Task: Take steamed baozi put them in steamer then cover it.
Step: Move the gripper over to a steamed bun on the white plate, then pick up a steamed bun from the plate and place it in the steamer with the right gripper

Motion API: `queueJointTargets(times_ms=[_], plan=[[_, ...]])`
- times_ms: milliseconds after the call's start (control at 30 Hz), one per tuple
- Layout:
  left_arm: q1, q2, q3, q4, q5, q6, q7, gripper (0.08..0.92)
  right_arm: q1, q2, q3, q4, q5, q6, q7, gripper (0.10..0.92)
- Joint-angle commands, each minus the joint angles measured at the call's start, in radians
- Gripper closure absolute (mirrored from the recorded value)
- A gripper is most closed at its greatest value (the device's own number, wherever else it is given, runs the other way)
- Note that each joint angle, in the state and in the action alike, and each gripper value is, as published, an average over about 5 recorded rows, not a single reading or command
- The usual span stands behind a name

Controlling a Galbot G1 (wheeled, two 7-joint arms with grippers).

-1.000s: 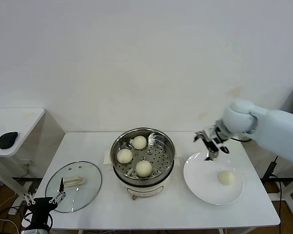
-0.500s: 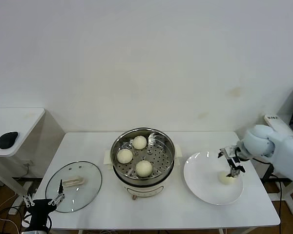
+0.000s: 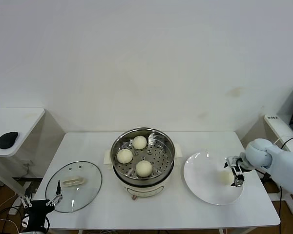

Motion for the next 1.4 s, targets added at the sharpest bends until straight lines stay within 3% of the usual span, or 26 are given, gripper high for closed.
queueJointTargets(times_ms=[33,333,667,800,1133,1400], plan=[[0.0,-0.004,0.001,-0.001,0.001,-0.001,0.0,0.177,-0.063,0.062,0.054,-0.082,-0.018,-0.004,0.022,0.203],[0.002,-0.006,0.001,0.0,0.0,-0.003,0.0,0.177,-0.064,0.069,0.064,-0.093,-0.045,-0.021,0.008,0.238],[0.001,-0.007,0.002,-0.004,0.0,-0.003,0.0,0.177,-0.035,0.052,0.06,-0.069,-0.028,-0.019,-0.02,0.431],[-0.003,-0.006,0.003,-0.005,0.0,-0.003,0.0,0.177,0.049,0.021,0.001,-0.02,0.011,-0.026,-0.038,0.469],[-0.018,0.004,0.017,-0.005,0.001,0.001,0.0,0.177,0.453,-0.019,-0.223,0.172,0.215,-0.086,-0.051,0.494],[-0.029,0.011,0.027,-0.001,-0.001,0.002,0.0,0.177,0.814,0.145,-0.43,0.249,0.481,-0.198,-0.021,0.482]])
